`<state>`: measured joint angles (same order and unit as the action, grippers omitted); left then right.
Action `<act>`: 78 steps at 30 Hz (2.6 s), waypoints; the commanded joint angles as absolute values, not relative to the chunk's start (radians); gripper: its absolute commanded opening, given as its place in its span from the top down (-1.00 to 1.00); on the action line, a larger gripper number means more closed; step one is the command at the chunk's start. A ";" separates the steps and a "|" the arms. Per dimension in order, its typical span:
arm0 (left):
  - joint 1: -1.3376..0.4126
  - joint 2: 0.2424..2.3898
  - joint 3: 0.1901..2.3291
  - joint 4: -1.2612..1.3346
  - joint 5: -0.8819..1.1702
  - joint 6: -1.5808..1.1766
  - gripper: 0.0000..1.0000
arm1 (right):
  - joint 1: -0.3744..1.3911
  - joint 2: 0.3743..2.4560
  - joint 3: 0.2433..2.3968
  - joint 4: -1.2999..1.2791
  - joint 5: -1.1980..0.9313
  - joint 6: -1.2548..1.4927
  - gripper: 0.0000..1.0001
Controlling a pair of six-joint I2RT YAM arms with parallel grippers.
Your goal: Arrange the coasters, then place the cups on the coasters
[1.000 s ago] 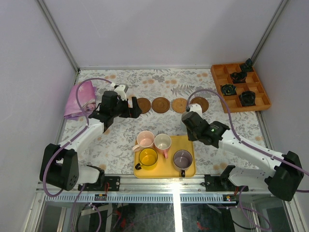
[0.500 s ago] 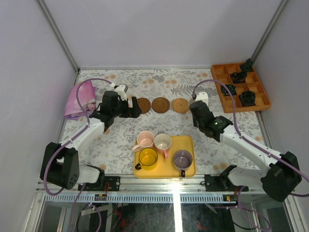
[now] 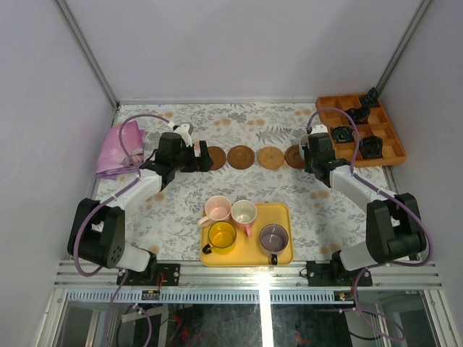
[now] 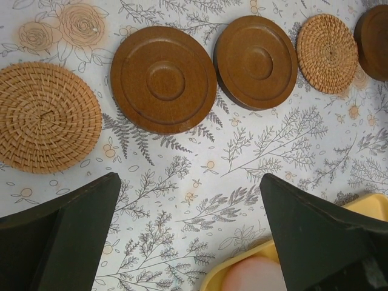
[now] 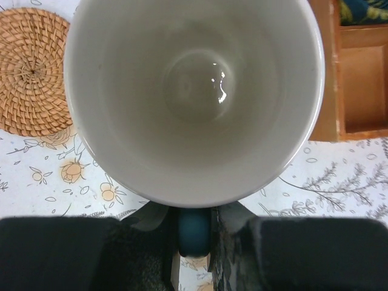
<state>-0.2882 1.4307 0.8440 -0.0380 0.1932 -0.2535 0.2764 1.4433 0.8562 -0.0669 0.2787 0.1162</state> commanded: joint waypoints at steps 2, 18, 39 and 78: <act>-0.288 1.452 0.891 0.021 0.152 -0.268 -1.00 | 0.257 1.494 0.950 0.084 0.175 0.103 1.00; -0.287 1.487 0.913 0.013 0.137 -0.263 -1.00 | 0.250 1.626 1.030 0.120 0.165 0.119 1.00; -0.281 1.502 0.917 0.002 0.143 -0.262 -1.00 | 0.250 1.633 1.054 -0.006 0.190 0.174 1.00; -0.280 1.494 0.913 -0.003 0.145 -0.264 -1.00 | 0.249 1.622 1.026 -0.075 0.198 0.232 -0.17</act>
<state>-0.2852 1.5024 0.8864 -0.0380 0.1516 -0.2600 0.2543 1.6730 1.0164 -0.0925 0.1822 0.2169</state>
